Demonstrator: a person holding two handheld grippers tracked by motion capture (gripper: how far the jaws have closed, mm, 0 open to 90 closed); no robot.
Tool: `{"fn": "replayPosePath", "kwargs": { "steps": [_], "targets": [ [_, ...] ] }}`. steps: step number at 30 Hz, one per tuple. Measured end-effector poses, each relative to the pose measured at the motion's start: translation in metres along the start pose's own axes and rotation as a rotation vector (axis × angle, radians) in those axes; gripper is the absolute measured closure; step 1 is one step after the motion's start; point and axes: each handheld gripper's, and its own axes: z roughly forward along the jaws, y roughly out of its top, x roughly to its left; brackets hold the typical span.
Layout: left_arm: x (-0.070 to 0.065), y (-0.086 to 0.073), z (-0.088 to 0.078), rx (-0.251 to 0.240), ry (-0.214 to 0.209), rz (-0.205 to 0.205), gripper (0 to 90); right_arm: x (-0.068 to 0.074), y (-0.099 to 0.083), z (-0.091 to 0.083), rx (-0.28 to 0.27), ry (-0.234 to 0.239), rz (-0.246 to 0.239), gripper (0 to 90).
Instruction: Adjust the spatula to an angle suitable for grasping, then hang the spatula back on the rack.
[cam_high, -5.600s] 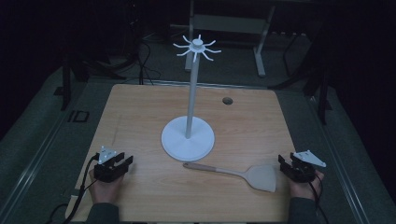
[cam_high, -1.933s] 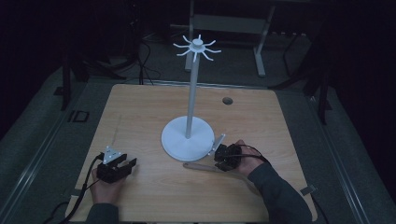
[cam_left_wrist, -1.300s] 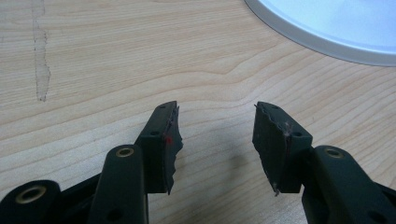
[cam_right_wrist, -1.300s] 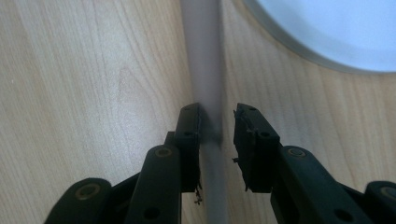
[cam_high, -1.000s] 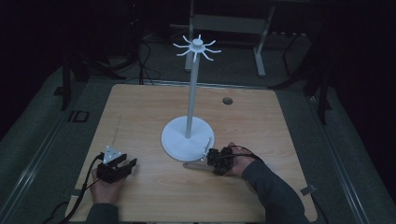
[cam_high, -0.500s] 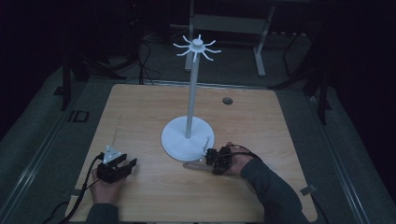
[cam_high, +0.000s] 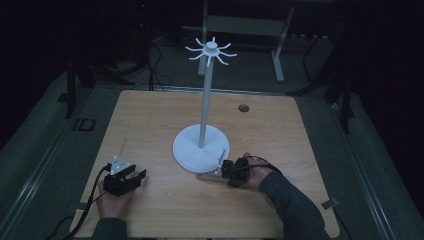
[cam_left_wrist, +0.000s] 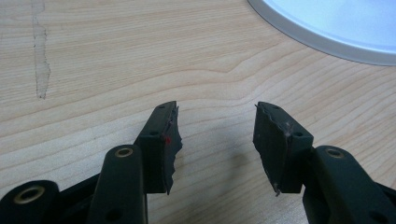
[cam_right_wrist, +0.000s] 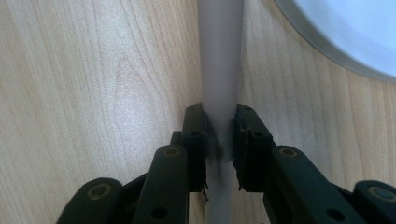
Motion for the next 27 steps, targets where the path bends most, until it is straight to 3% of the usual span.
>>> {"fn": "replayPosePath", "kwargs": {
  "steps": [6, 15, 27],
  "targets": [
    [0.0, 0.0, 0.0, 0.002, 0.001, 0.0, 50.3, -0.002, -0.005, -0.006, -0.036, -0.005, 0.013, 76.0],
    [0.0, 0.0, 0.0, 0.004, 0.003, -0.001, 50.3, -0.007, -0.024, -0.026, -0.167, -0.026, 0.088, 76.0],
    [-0.001, 0.0, 0.0, 0.003, 0.005, 0.002, 50.3, -0.009, -0.04, -0.042, -0.263, -0.074, 0.145, 76.1]
  ]
}}
